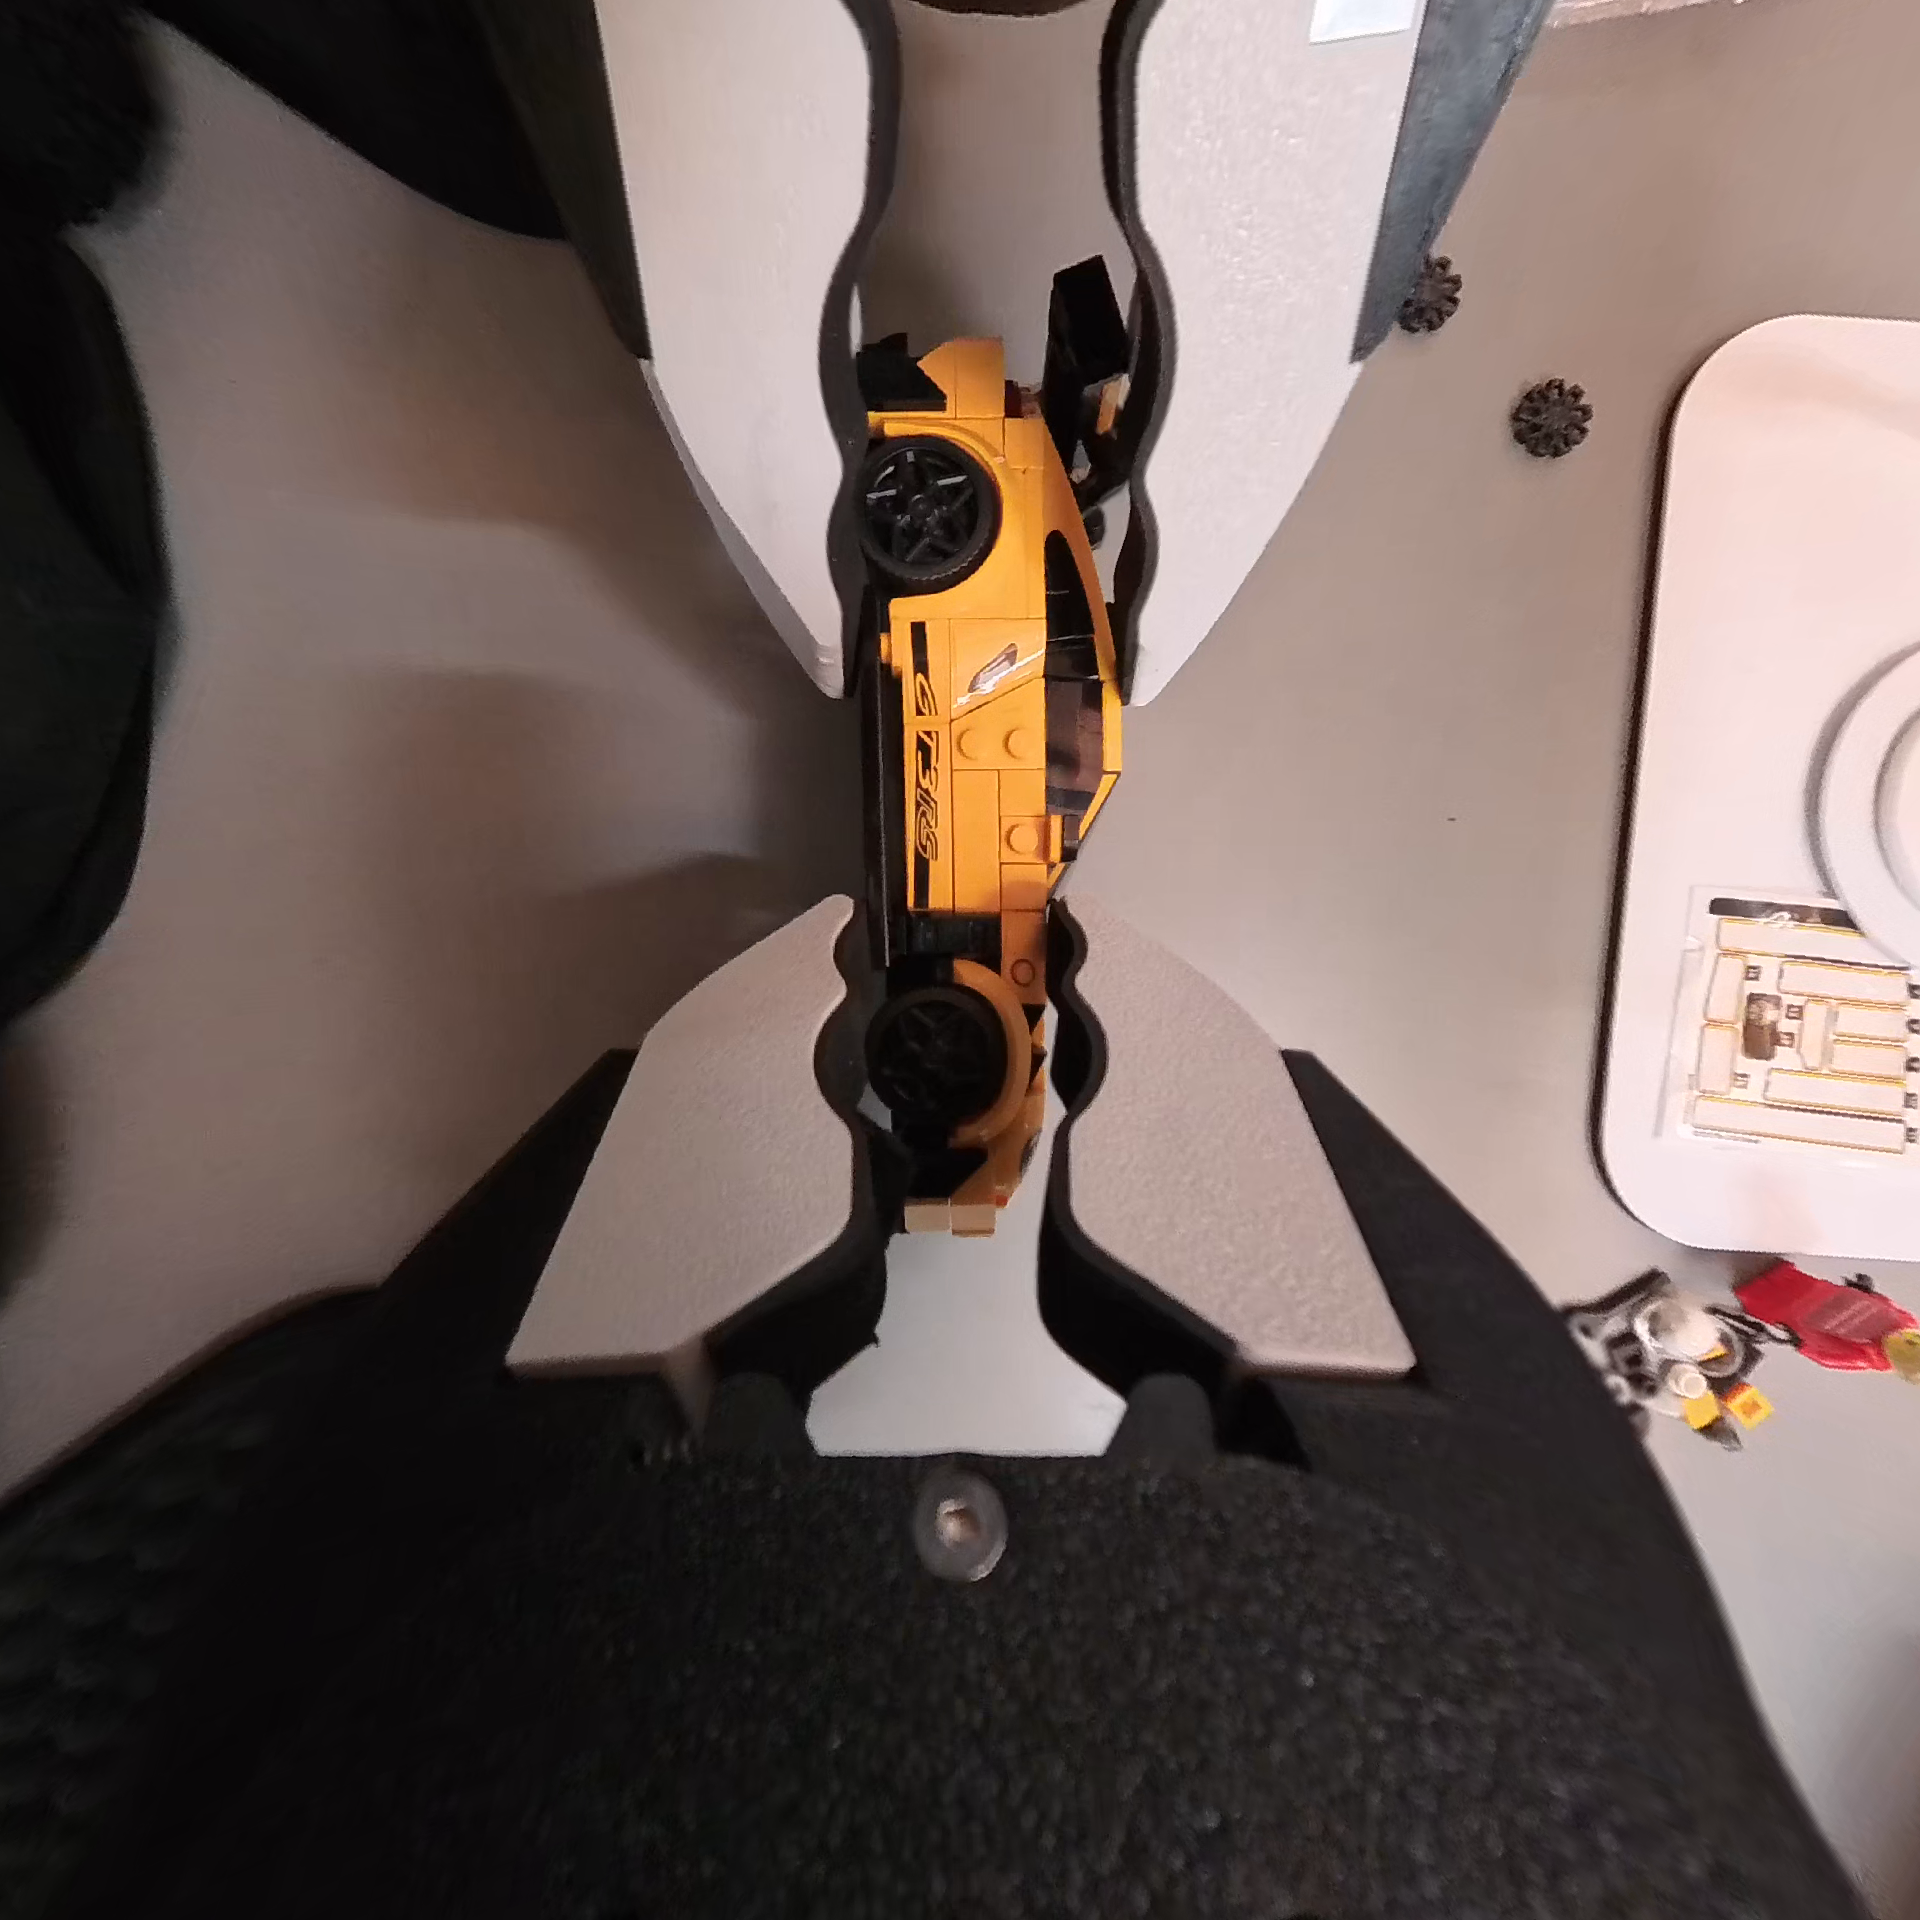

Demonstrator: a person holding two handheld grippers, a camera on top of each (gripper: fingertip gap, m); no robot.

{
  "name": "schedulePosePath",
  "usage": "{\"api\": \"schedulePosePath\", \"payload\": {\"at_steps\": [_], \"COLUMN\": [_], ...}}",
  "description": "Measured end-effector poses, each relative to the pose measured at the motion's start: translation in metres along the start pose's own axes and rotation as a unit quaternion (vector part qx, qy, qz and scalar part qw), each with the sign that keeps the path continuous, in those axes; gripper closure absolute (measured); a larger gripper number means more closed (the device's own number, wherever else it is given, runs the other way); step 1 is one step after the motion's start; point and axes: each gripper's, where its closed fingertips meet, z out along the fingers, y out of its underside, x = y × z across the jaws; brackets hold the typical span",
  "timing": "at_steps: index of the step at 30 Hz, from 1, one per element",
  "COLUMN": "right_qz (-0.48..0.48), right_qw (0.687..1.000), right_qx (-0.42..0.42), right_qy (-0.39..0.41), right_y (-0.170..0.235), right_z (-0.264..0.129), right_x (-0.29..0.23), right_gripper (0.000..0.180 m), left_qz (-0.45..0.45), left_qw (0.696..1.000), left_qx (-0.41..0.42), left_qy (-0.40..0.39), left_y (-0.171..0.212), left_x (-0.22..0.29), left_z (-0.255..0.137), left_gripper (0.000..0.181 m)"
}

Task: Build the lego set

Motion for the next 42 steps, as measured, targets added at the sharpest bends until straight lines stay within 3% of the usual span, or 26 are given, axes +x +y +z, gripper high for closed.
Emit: {"api": "schedulePosePath", "payload": {"at_steps": [42], "right_qz": [-0.003], "right_qw": [0.999], "right_qx": [0.032], "right_qy": [0.038], "right_y": [-0.0004], "right_z": [-0.0022], "right_x": [0.0005], "right_gripper": [0.149], "left_qz": [-0.021], "left_qw": [1.000], "left_qx": [0.015], "left_qy": [-0.009], "left_y": [-0.0024], "left_x": [0.0007], "left_z": [0.0017], "left_gripper": [0.133]}}
